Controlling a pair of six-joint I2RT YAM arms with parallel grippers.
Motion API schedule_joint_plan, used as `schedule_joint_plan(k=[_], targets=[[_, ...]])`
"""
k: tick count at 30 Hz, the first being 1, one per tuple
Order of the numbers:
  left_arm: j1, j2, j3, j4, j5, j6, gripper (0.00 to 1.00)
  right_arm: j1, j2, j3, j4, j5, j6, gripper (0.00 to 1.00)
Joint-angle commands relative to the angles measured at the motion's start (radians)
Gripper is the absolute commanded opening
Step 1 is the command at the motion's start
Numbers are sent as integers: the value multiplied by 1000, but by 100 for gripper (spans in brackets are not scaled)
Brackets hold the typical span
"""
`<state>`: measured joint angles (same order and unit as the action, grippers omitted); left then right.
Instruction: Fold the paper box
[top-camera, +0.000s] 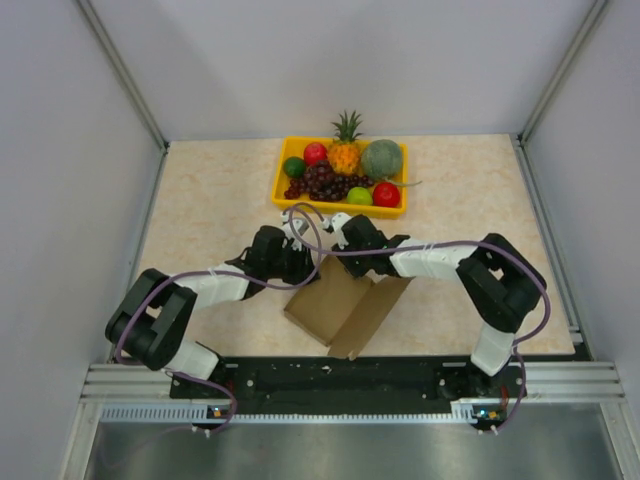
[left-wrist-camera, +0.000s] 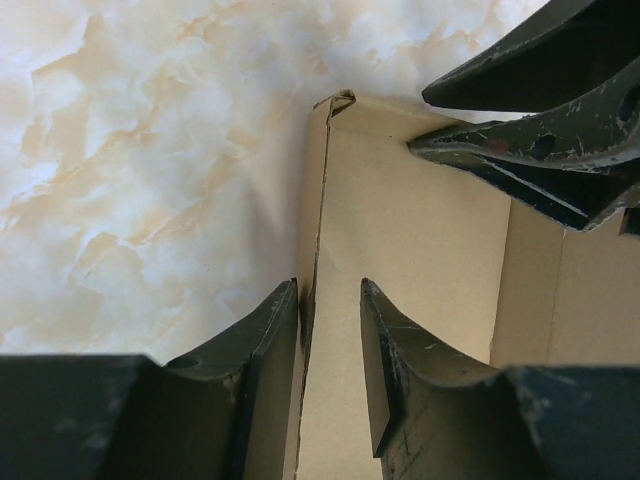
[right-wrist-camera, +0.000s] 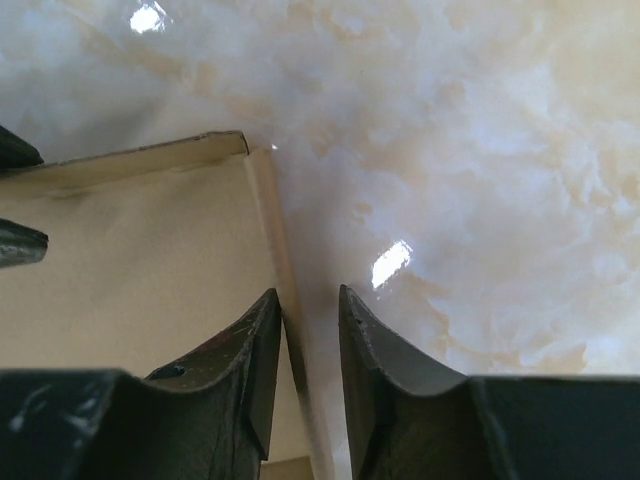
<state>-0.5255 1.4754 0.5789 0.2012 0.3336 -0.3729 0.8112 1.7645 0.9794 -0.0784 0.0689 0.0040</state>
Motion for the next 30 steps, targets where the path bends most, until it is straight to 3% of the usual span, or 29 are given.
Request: schedule_joint_plan(k=[1, 10, 14, 16, 17, 19, 20, 24, 30], targets=[[-4, -23, 12, 13, 25, 9, 37, -21, -43, 50, -190, -138, -42, 31], [-4, -17, 13, 18, 36, 8, 37, -49, -59, 73, -228, -149, -99, 30], [-5, -17, 12, 21, 44, 5, 37, -49, -28, 71, -224, -120, -130, 17], [-4, -12, 12, 24, 53, 3, 38, -43, -20, 45, -196, -94, -139, 3], [-4, -9, 12, 26, 54, 3, 39, -23, -20, 29, -175, -11, -144, 0], [-4, -4, 9, 29, 58, -1, 39, 8, -36, -11, -81, 49, -144, 0], [-4, -6, 9, 30, 59, -3, 39, 31, -45, -28, -36, 166, -144, 0], [-4, -23, -1, 40, 62, -15, 39, 97, -27, -5, -28, 273, -119, 0], [-4, -36, -13, 46, 56, -23, 39, 111, 23, -54, 28, 289, -90, 0]])
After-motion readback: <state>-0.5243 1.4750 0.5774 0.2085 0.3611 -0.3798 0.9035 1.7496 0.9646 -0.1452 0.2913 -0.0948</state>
